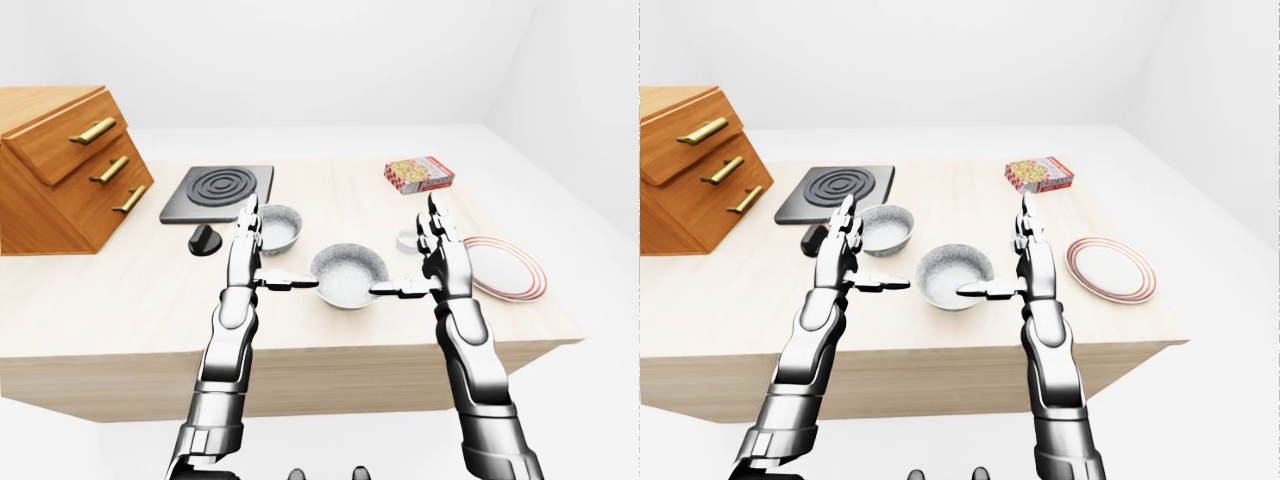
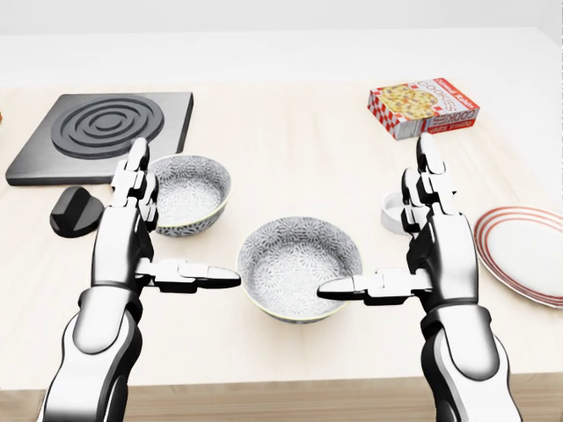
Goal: Pick the akita bowl from table center and place it on the plate.
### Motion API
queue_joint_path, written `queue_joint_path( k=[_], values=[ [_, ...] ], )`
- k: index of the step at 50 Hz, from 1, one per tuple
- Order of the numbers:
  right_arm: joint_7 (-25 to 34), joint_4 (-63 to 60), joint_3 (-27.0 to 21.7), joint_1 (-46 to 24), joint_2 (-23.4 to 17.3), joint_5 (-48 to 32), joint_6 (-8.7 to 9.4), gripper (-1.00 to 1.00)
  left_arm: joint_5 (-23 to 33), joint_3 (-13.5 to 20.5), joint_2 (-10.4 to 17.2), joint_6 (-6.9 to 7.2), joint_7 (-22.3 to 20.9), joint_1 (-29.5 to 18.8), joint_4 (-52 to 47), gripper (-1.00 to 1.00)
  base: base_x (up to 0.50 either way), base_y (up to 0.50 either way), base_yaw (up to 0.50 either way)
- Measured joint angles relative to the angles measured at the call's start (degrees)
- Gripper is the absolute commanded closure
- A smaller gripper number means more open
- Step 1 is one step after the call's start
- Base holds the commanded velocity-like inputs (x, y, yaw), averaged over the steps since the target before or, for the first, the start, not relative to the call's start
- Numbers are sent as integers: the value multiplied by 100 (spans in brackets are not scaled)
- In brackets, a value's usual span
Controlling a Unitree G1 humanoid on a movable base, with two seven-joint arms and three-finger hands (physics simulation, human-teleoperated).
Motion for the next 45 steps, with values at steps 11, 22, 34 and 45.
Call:
queue_joint_path(
  k=[11,22,34,45],
  values=[
    [81,-66,36,78,14,5,0,-100,0,6,4,0,5,27,39,-100,37,-46,0],
    [172,-80,95,125,23,-138,0,-100,-13,12,4,0,7,51,25,-100,50,-16,0],
    [173,-76,82,79,26,-194,0,-100,-24,34,29,0,15,31,-63,-100,3,0,0],
    [165,-86,78,81,24,-226,0,-100,-41,91,92,0,3,-13,-94,-100,0,0,0]
  ],
)
